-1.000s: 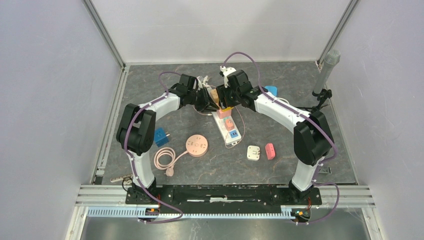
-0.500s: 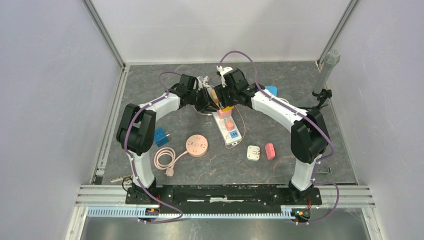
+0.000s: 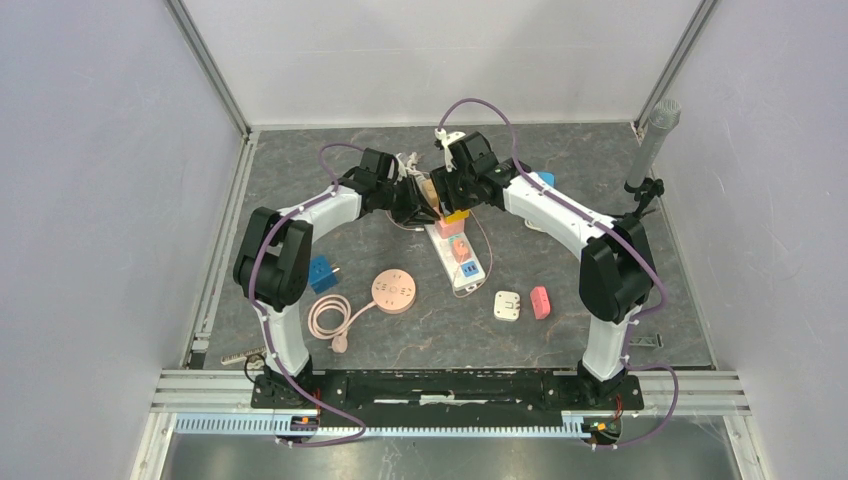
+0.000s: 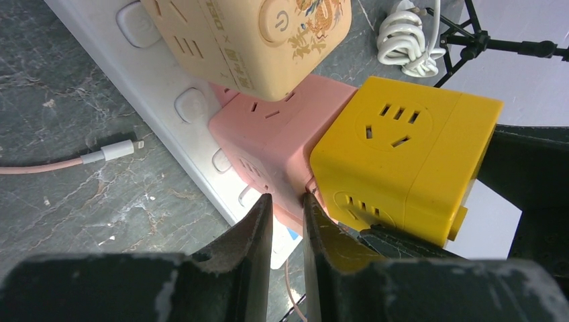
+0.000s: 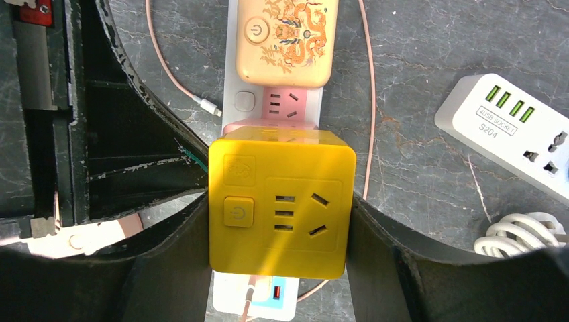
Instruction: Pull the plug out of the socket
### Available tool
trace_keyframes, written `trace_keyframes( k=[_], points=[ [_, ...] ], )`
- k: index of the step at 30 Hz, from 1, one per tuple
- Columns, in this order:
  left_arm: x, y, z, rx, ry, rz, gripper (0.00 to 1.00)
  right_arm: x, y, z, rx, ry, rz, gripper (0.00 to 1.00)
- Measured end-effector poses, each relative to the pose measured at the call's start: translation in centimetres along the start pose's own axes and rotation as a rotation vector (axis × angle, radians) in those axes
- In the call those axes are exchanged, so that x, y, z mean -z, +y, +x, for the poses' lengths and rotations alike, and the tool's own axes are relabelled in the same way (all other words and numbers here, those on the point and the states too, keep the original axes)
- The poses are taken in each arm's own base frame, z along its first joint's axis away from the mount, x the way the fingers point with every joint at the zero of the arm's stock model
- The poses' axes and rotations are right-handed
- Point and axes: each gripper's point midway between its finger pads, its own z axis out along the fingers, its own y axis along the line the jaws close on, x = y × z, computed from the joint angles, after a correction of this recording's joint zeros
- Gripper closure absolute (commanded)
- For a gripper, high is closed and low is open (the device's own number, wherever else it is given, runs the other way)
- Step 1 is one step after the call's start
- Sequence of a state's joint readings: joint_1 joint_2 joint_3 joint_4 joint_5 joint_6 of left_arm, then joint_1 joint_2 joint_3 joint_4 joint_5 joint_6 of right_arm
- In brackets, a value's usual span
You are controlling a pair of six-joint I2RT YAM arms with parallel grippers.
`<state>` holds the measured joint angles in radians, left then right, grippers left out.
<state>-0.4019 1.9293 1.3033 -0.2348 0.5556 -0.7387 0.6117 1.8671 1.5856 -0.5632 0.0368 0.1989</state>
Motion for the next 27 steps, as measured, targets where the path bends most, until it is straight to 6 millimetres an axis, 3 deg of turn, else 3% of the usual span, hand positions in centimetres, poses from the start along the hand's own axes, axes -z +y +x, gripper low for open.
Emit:
trace_keyframes(
  k=[13, 22, 25, 27],
  points=[
    [-0.1, -0.1, 0.0, 0.002, 0.002, -0.026, 0.72, 0.2, 0.0, 0.1, 0.007, 0.014, -0.029, 1.0],
    [0.0, 0.0, 0.2, 0.014, 0.017, -0.037, 0.72, 0.3, 0.7, -0.2, 0.132, -0.014, 0.046, 1.0],
    [-0.1, 0.0, 0.0, 0.013, 0.015, -0.037, 0.72, 1.3, 0.5, -1.6, 0.106, -0.063, 0.033, 1.0],
    [-0.2, -0.1, 0.0, 0.013, 0.015, -0.037, 0.72, 2.9, 0.6, -4.0, 0.061, -0.15, -0.009, 1.0]
  ],
)
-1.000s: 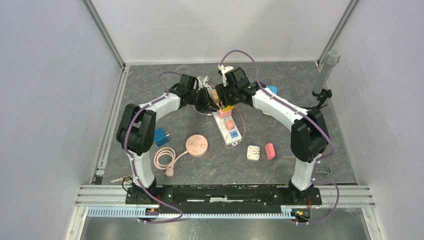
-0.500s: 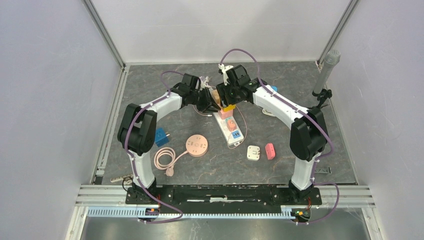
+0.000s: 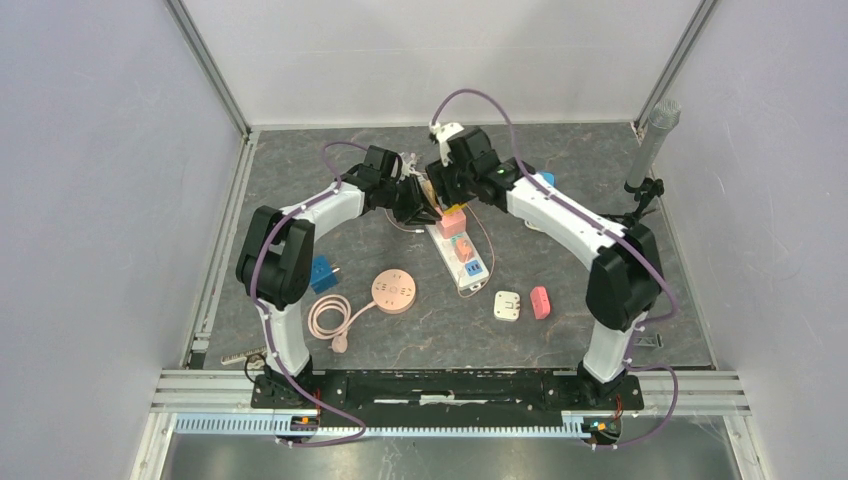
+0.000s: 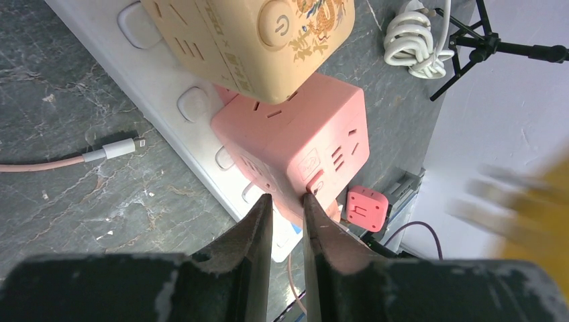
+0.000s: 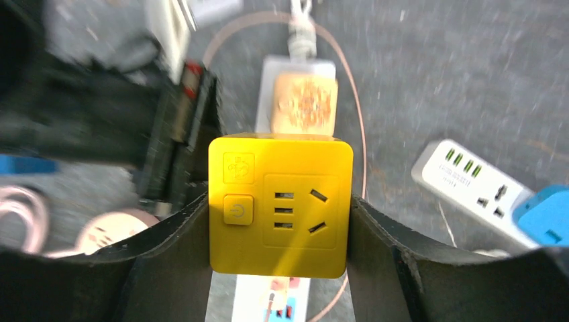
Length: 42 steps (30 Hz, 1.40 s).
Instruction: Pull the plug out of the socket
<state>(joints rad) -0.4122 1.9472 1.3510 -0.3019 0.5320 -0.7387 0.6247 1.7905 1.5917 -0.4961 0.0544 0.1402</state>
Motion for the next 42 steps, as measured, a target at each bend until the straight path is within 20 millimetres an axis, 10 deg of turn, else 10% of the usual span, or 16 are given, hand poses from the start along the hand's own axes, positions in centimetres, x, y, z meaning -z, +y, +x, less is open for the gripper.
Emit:
trace_keyframes(
  k=[6, 13, 27, 35, 42],
  points=[
    [0.0, -0.1, -0.1, -0.001, -0.001, 0.001, 0.71, 5.6, -2.2, -7.8, -0.119, -0.279, -0.043, 1.0],
    [0.1, -0.1, -0.2, -0.006, 0.008, -0.012, 0.55, 6.1, -4.2, -7.8, -0.155, -0.298, 0.024, 1.0],
    [2.8, -3.9, -3.7, -0.122, -0.059, -0.015, 0.26, 6.4, -11.2, 9.9, -0.224, 0.045, 0.297, 1.0],
    [8.9, -2.3, -6.9, -0.113, -0.298, -0.179, 0.01, 7.7, -12.6, 18.5, -0.284, 0.231, 0.416, 1.0],
    [16.1, 0.1, -11.0, -0.068, -0.565, -0.339, 0.0, 10.2, -15.0, 24.1, -0.343, 0.377, 0.601, 0.99]
  ],
)
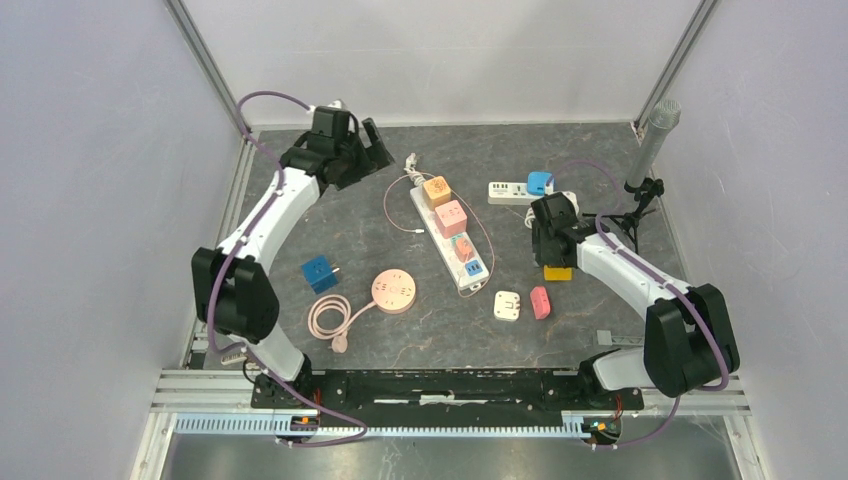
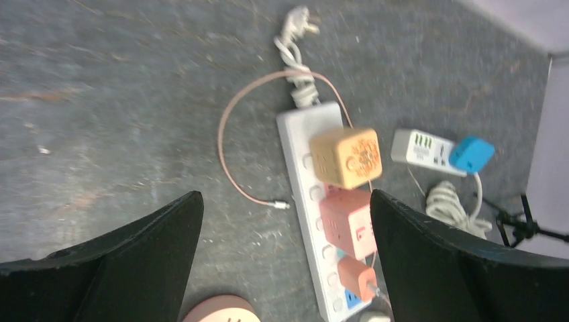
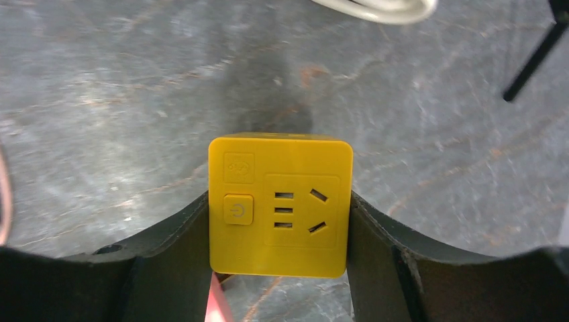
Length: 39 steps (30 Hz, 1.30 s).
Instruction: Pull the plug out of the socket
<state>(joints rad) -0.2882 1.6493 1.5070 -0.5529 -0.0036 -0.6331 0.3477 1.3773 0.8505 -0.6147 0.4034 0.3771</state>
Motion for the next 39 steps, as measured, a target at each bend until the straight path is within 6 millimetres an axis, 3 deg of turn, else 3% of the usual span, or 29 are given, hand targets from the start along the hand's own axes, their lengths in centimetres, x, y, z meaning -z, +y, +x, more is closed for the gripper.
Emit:
trace_keyframes(
  k=[5, 7, 13, 17, 23, 30, 35, 39],
  points=[
    [1.4, 2.7, -3.3, 0.045, -0.093, -0.062, 0.0, -0.2, -2.2, 1.1, -0.022, 0.027, 0.112, 0.55],
    [1.9, 4.1, -4.3, 0.069, -0.121, -0.092, 0.0, -0.3, -2.7, 1.3, -0.023, 0.031, 0.14, 0.44],
    [3.1, 8.2, -4.1, 0.151, -0.148, -0.171, 0.0, -0.5, -2.8, 1.4, -0.015, 0.034, 0.149, 0.21],
    [3.2, 7.4, -3.6, 0.163, -0.121, -0.123, 0.0, -0.6, -2.1, 0.7, -0.003, 0.019, 0.111, 0.09],
    [3.2, 5.9, -2.8, 0.16, -0.07, -0.042, 0.0, -0.3, 0.2, -0.9, 0.017, -0.036, -0.029, 0.05],
    [3.0, 4.1, -1.3, 0.142, 0.01, 0.066, 0.0, 3.1, 4.4, -5.5, 0.014, -0.234, -0.316, 0.05],
    [1.9, 1.8, 1.5, 0.116, 0.122, 0.168, 0.0, 6.0, 8.5, -8.1, 0.038, -0.35, -0.574, 0.06],
    [0.8, -0.8, 4.9, 0.079, 0.232, 0.237, 0.01, 7.7, 12.0, -8.3, 0.094, -0.384, -0.724, 0.07]
  ],
)
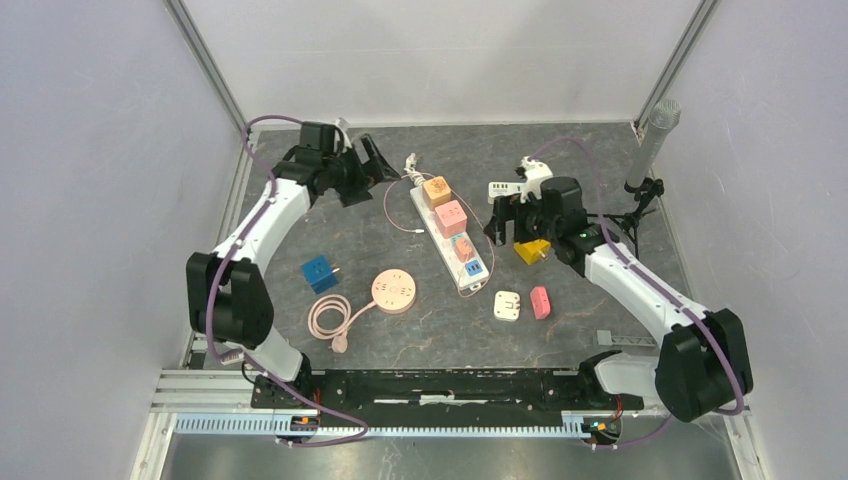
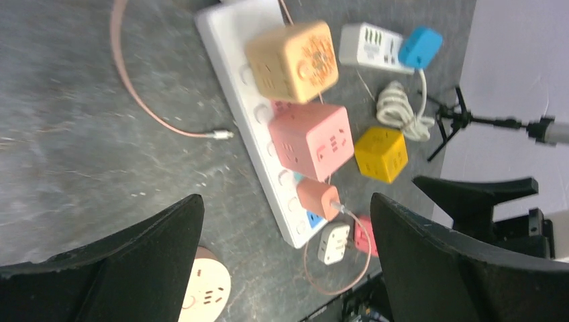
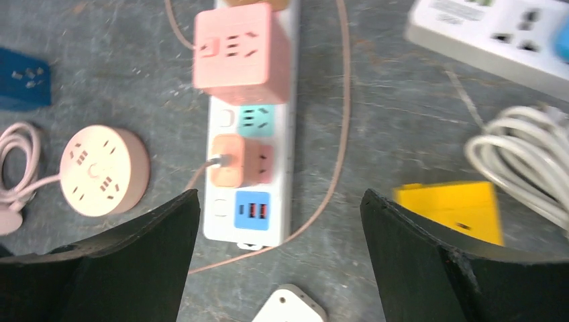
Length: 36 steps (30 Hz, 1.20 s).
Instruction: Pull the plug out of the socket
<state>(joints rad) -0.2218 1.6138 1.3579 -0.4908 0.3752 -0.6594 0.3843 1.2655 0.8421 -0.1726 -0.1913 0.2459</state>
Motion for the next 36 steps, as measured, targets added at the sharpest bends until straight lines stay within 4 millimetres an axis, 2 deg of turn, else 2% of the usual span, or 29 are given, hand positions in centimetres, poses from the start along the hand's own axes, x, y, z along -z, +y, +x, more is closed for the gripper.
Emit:
trace_keyframes(
  k=[3, 6, 10, 16, 25, 31, 36],
  points=[
    [-1.4, -1.0, 2.4, -0.021, 0.073, 0.021, 0.03, -1.4, 2.6, 1.1, 0.04, 0.051, -0.054, 0.11],
    [-2.5, -1.7, 4.4, -0.039, 0.129, 0.029, 0.05, -2.7, 4.4, 1.7, 0.075, 0.094, -0.066, 0.15],
    [-3.9, -1.8, 6.2, -0.046, 0.186, 0.029, 0.07, -4.0, 5.8, 2.4, 0.101, 0.135, -0.056, 0.19],
    [-5.8, -1.3, 8.2, -0.041, 0.248, 0.008, 0.12, -5.7, 5.4, 3.5, 0.132, 0.204, 0.036, 0.4],
    [-8.0, -0.3, 9.6, 0.005, 0.29, -0.02, 0.14, -6.7, 5.3, 6.1, 0.175, 0.294, 0.09, 0.51],
    [-8.5, -1.0, 9.5, 0.011, 0.279, 0.001, 0.14, -6.9, 5.4, 6.7, 0.19, 0.308, 0.1, 0.77],
    [-9.4, -1.4, 10.4, 0.005, 0.293, 0.012, 0.16, -6.9, 5.4, 6.6, 0.194, 0.308, 0.107, 0.95]
  ],
)
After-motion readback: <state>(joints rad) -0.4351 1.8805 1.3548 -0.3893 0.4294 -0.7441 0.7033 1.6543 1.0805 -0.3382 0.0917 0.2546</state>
